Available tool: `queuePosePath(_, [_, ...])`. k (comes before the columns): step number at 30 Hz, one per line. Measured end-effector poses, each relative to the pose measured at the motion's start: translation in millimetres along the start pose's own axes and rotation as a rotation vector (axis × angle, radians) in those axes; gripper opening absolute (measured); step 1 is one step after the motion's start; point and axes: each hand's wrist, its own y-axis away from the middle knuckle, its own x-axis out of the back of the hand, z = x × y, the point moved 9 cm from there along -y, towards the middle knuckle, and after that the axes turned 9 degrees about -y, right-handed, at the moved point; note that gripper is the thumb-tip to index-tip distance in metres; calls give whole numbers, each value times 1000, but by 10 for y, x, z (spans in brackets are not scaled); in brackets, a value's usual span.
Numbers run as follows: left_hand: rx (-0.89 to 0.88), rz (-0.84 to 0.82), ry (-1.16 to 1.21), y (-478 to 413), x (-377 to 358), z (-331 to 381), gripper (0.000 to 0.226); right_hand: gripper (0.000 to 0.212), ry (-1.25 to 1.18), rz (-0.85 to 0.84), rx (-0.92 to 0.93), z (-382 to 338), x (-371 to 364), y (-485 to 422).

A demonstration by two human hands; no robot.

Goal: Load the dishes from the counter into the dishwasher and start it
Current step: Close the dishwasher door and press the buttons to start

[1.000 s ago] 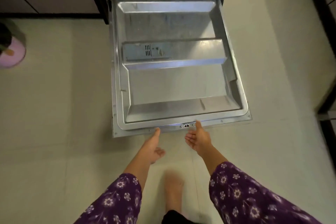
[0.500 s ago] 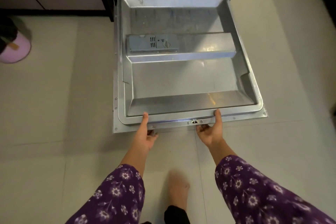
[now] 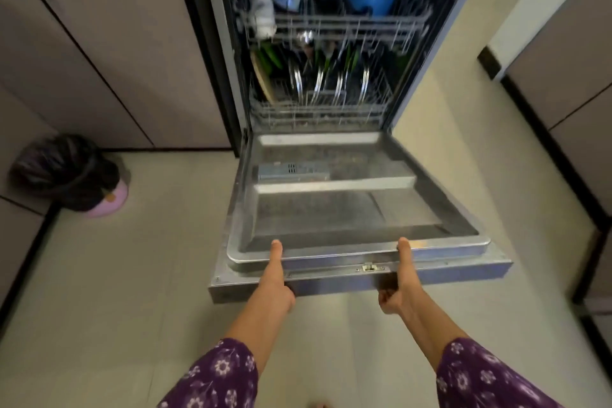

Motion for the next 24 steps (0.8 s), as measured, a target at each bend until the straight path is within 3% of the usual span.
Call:
queuePosePath(2, [16, 83, -5, 378, -130, 291, 86, 72, 55, 3, -56, -361, -209, 381])
queuePosePath(5, [-61, 76, -58, 891, -439, 859, 90, 75, 131, -34, -66, -967, -612, 873])
queuePosePath(9, [-231, 14, 74, 1591, -843, 1669, 58, 54, 224, -142, -6, -1671, -1257, 1357])
queuePosePath(11, [-272, -74, 114, 1800, -1162, 2051, 53, 43, 258, -192, 81, -2012, -1579, 1497])
queuePosePath(14, [-343, -99, -58, 2124, -1486, 2533, 53, 18, 310, -257, 238, -2452, -2076, 1686])
queuePosePath(19, [-467, -273, 56, 2520, -2001, 3309, 27, 12, 258, -394, 375, -3042, -2939, 1828])
queuePosePath(21, [-504, -357, 118, 2587, -2206, 3565, 40, 10, 212, -410, 376, -3246, -3252, 1883])
queuePosePath(24, [-578, -380, 134, 2624, -2421, 3854, 79, 14, 85, -442, 299, -3479, -3622, 1904])
